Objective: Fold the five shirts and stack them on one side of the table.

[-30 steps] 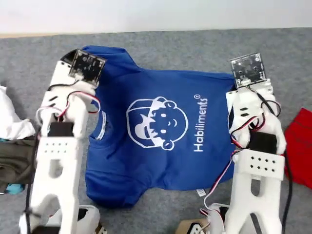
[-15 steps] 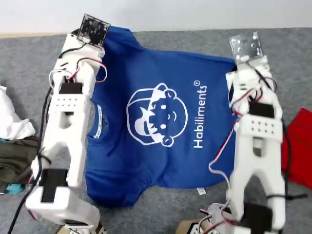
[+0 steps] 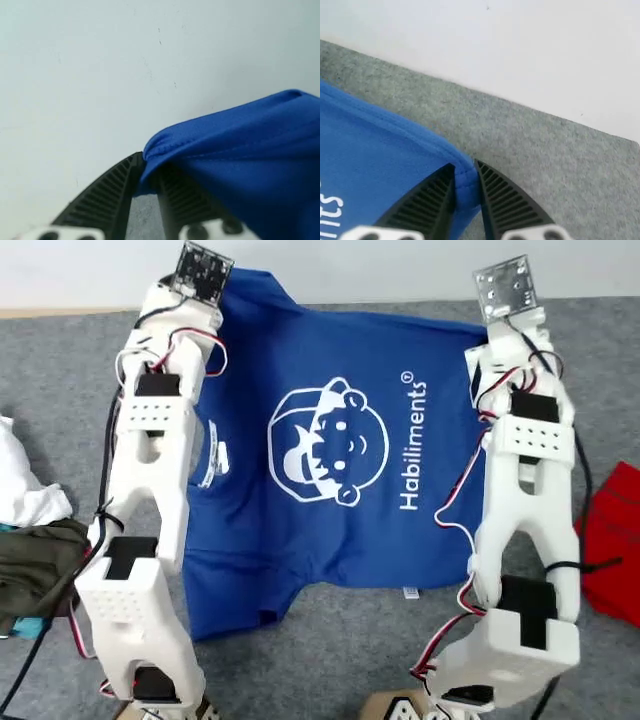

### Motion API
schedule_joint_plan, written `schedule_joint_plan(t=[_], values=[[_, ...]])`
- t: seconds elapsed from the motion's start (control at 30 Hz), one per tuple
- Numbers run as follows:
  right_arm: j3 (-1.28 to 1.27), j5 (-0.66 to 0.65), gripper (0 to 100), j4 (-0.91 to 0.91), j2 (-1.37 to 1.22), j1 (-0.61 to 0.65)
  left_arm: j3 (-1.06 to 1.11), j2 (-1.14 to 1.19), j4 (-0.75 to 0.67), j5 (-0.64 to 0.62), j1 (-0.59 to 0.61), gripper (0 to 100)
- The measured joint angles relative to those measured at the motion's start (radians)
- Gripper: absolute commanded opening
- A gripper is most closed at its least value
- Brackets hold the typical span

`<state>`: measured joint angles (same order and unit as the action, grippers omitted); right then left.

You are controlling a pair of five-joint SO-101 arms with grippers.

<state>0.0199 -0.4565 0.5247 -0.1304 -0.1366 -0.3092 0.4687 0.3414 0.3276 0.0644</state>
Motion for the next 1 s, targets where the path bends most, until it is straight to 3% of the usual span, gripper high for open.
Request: schedule_joint_plan(t=[0.43,0.77,1.0], values=[[0.005,-0.017,1.0,0.258,0.0,0.0,-0.063,0.014,0.465,0.008,0.0,0],[0.005,-0.137,1.0,0.571,0.018,-0.002,-0.117,0.014,0.941,0.236,0.0,0],[0.011,-0.184,1.0,0.792,0.049,-0.002,-0.166,0.014,1.246,0.474,-0.014,0]])
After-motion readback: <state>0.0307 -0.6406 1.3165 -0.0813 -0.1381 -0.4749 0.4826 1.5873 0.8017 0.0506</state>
